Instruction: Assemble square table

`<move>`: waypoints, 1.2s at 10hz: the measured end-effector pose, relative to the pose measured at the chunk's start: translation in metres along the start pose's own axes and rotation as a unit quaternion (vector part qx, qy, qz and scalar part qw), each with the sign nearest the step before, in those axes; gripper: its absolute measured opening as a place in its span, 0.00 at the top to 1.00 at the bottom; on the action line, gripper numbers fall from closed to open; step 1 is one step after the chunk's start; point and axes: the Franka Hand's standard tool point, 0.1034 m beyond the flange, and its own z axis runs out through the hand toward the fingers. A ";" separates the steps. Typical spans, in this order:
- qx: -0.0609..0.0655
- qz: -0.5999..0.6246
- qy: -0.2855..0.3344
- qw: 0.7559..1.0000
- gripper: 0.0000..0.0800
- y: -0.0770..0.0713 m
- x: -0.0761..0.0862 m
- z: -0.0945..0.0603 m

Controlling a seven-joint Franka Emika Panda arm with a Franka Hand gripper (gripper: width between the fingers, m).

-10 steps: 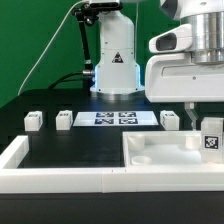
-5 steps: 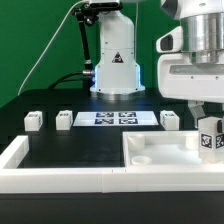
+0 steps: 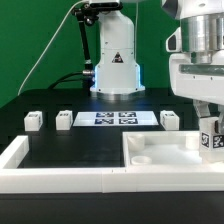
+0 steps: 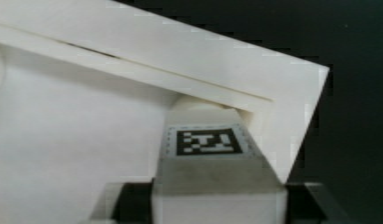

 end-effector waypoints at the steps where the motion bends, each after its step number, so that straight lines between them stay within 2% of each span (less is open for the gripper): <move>1: 0.000 -0.020 0.000 1.000 0.51 0.000 0.000 0.000; 2: 0.000 -0.038 0.000 0.999 0.51 0.000 0.000 0.000; 3: 0.000 -0.083 0.001 0.997 0.29 -0.001 0.000 -0.001; 4: -0.001 -0.155 0.001 0.988 0.21 -0.002 0.000 -0.001; 6: -0.001 -0.252 0.000 0.968 0.19 -0.003 -0.002 -0.001; 8: 0.000 -0.354 0.001 0.935 0.19 -0.005 -0.005 -0.002; 12: -0.003 -0.516 0.002 0.857 0.19 -0.004 -0.005 0.000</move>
Offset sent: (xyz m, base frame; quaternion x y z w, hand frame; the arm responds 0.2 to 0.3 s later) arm 0.0062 0.0042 0.0032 -0.0170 -0.0023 -0.2839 0.9587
